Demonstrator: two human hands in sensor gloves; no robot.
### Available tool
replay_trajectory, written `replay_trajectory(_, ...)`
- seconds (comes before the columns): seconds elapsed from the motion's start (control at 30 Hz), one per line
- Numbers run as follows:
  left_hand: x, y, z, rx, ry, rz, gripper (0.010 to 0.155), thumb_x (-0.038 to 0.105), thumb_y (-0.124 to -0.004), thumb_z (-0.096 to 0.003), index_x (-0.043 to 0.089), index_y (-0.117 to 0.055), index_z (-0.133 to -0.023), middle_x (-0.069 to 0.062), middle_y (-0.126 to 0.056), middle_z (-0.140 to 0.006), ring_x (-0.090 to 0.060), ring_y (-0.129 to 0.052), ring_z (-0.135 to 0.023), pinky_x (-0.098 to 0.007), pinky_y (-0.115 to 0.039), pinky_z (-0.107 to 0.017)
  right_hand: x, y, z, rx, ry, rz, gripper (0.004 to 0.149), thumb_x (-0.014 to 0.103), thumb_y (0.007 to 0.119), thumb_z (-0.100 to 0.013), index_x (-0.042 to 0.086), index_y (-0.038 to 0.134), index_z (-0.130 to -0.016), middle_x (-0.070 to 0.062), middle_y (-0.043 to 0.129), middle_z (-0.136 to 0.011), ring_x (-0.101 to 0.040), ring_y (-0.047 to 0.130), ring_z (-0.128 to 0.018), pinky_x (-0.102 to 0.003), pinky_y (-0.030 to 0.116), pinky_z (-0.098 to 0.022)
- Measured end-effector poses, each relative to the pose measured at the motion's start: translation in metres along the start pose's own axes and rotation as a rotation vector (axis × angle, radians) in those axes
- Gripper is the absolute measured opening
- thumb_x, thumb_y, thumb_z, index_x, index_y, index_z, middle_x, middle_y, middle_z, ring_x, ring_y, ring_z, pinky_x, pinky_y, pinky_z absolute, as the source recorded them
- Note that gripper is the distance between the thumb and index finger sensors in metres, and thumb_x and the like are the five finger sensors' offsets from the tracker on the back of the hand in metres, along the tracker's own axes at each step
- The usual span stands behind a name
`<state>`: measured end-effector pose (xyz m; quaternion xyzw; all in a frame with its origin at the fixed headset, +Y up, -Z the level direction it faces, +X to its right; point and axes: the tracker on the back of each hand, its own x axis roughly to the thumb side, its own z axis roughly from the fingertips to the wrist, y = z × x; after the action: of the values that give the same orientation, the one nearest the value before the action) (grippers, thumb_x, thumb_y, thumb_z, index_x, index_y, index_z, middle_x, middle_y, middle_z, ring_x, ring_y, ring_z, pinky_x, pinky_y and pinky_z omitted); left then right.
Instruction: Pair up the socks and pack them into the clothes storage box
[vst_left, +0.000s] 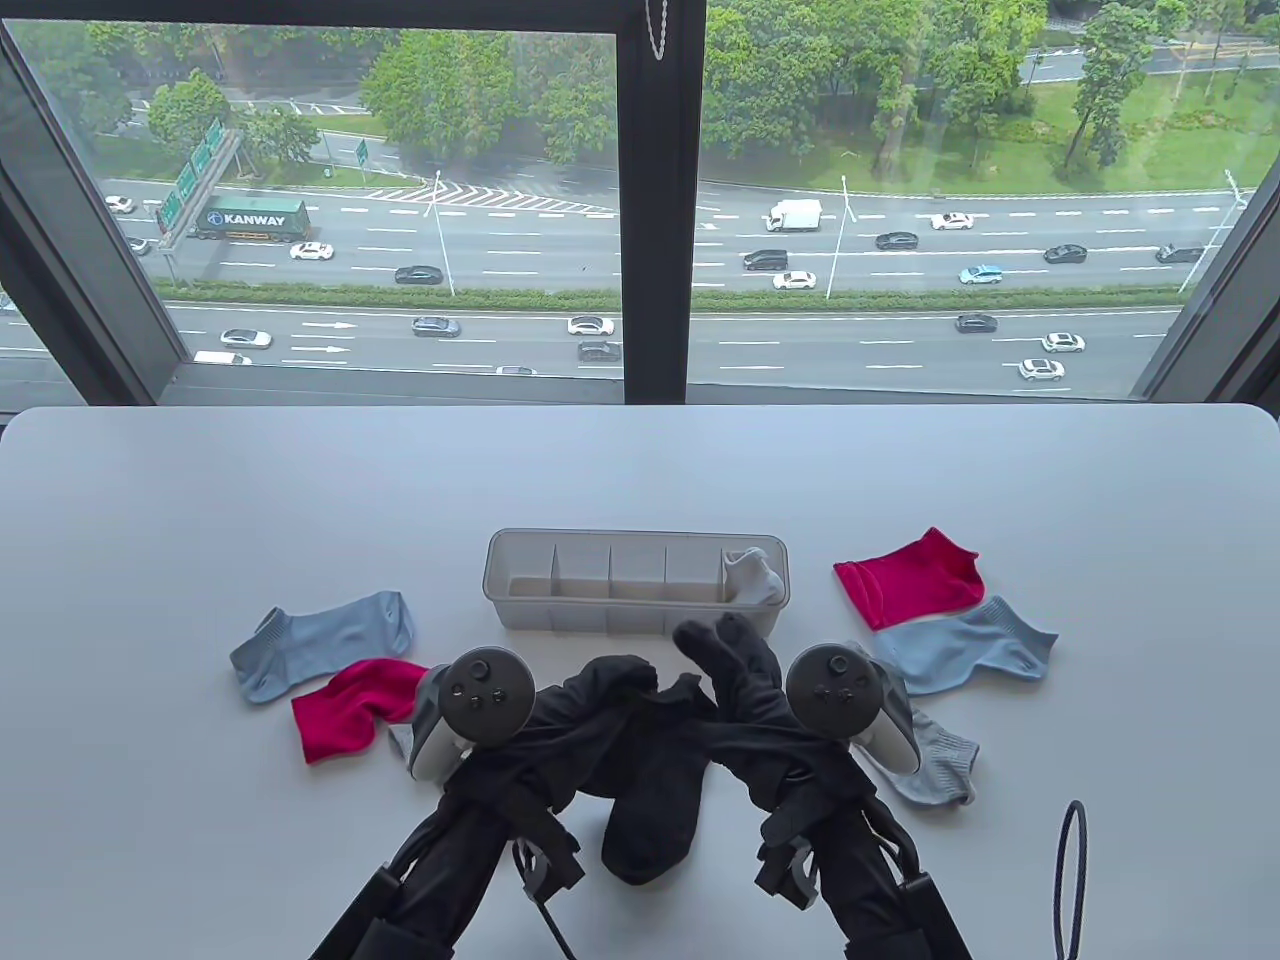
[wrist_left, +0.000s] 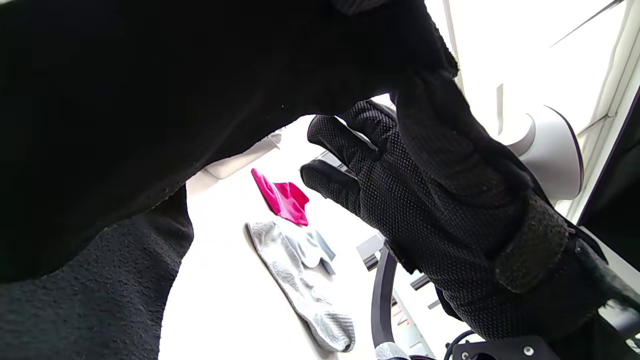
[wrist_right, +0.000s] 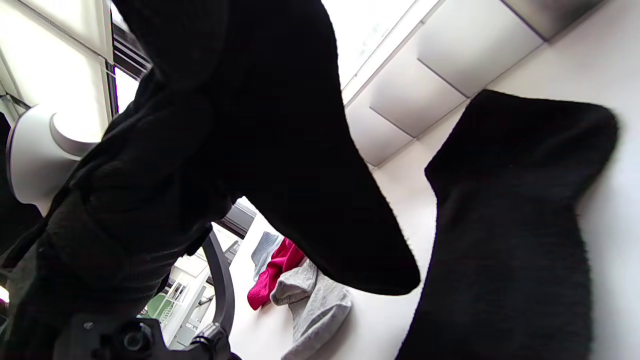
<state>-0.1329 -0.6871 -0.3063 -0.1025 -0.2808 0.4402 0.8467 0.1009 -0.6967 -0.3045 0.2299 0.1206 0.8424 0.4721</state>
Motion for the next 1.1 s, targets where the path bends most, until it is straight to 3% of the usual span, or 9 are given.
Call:
replay_trajectory(0.1, -0.001, 0.001, 0.002, 0.105, 0.073, -0.054, 0.042, 0.027, -0.064, -0.0603, 0.012, -0.067, -0.099, -0.019, -0.089, -0.093, -0.045, -0.096, -0.074, -0.055, -0.086, -0.047, -0.002, -0.001, 0.004, -0.253, 0.078, 0.003, 0.040, 0.037, 0.074, -0.061, 0.027, 0.064, -0.098, -0.021, 0.052, -0.119, -0.058, 0.047, -0.103, -0.068, 0.048, -0.073)
replay_trajectory(0.13, -0.002, 0.002, 0.002, 0.118, 0.084, -0.036, 0.041, 0.029, -0.066, -0.0604, 0.012, -0.073, -0.097, -0.020, -0.091, -0.091, -0.044, -0.098, -0.069, -0.052, -0.089, -0.042, -0.002, -0.002, 0.005, -0.275, 0.059, 0.030, 0.041, 0.037, 0.074, -0.061, 0.025, 0.064, -0.098, -0.013, 0.076, -0.106, -0.040, 0.078, -0.094, -0.058, 0.066, -0.071)
replay_trajectory(0.2, -0.001, 0.006, 0.001, 0.092, 0.089, 0.023, 0.039, 0.030, -0.065, -0.0608, 0.010, -0.077, -0.093, -0.020, -0.094, -0.083, -0.040, -0.102, -0.060, -0.047, -0.092, -0.036, 0.004, -0.004, 0.007, -0.270, 0.026, 0.016, 0.042, 0.036, 0.073, -0.061, 0.019, 0.063, -0.099, -0.003, 0.091, -0.080, -0.020, 0.095, -0.070, -0.047, 0.077, -0.064)
replay_trajectory(0.37, -0.013, -0.010, -0.006, -0.146, 0.259, 0.292, 0.042, 0.022, -0.058, -0.0620, 0.003, -0.066, -0.099, -0.020, -0.097, -0.070, -0.034, -0.107, -0.044, -0.041, -0.094, -0.026, 0.005, -0.001, 0.002, -0.327, 0.208, 0.127, 0.046, 0.036, 0.076, -0.060, 0.013, 0.067, -0.099, -0.002, 0.095, -0.062, -0.015, 0.096, -0.053, -0.044, 0.081, -0.056)
replay_trajectory(0.53, -0.038, -0.042, -0.016, -0.172, 0.489, 0.009, 0.043, 0.020, -0.060, -0.0611, 0.002, -0.065, -0.099, -0.023, -0.096, -0.075, -0.036, -0.107, -0.048, -0.043, -0.095, -0.029, -0.034, 0.026, -0.021, -0.116, 0.547, 0.276, 0.068, 0.035, 0.075, -0.060, 0.004, 0.043, -0.112, -0.003, 0.091, -0.069, -0.019, 0.093, -0.060, -0.047, 0.076, -0.061)
replay_trajectory(0.8, -0.061, -0.062, -0.024, -0.247, 0.604, -0.068, 0.042, 0.022, -0.063, -0.0611, 0.000, -0.067, -0.096, -0.020, -0.097, -0.071, -0.033, -0.107, -0.045, -0.041, -0.095, -0.028, -0.064, 0.041, -0.043, 0.099, 0.739, 0.437, 0.072, 0.038, 0.073, -0.060, 0.004, 0.037, -0.113, -0.001, 0.087, -0.068, -0.014, 0.088, -0.053, -0.041, 0.075, -0.055)
replay_trajectory(0.9, -0.059, -0.061, -0.021, -0.248, 0.590, -0.071, 0.043, 0.022, -0.063, -0.0607, 0.001, -0.065, -0.098, -0.020, -0.096, -0.073, -0.033, -0.107, -0.047, -0.042, -0.094, -0.029, -0.067, 0.041, -0.042, 0.073, 0.723, 0.426, 0.047, 0.037, 0.072, -0.062, 0.024, 0.056, -0.105, 0.000, 0.087, -0.066, -0.013, 0.088, -0.050, -0.040, 0.075, -0.053)
replay_trajectory(1.0, -0.044, -0.044, -0.015, -0.357, 0.579, 0.014, 0.062, 0.032, -0.066, -0.0607, 0.001, -0.043, -0.109, -0.031, -0.073, -0.098, -0.049, -0.093, -0.067, -0.049, -0.087, -0.039, -0.063, 0.033, -0.031, 0.035, 0.607, 0.348, 0.042, 0.034, 0.071, -0.061, 0.021, 0.061, -0.100, -0.004, 0.088, -0.067, -0.016, 0.089, -0.053, -0.043, 0.076, -0.055)
replay_trajectory(1.1, -0.020, -0.009, -0.007, -0.076, 0.372, -0.016, 0.075, 0.037, -0.070, -0.0582, 0.009, -0.029, -0.114, -0.033, -0.042, -0.113, -0.057, -0.063, -0.093, -0.064, -0.068, -0.062, -0.035, 0.017, -0.021, 0.041, 0.334, 0.327, 0.043, 0.034, 0.072, -0.060, 0.023, 0.061, -0.100, -0.004, 0.089, -0.069, -0.018, 0.090, -0.056, -0.045, 0.075, -0.059)
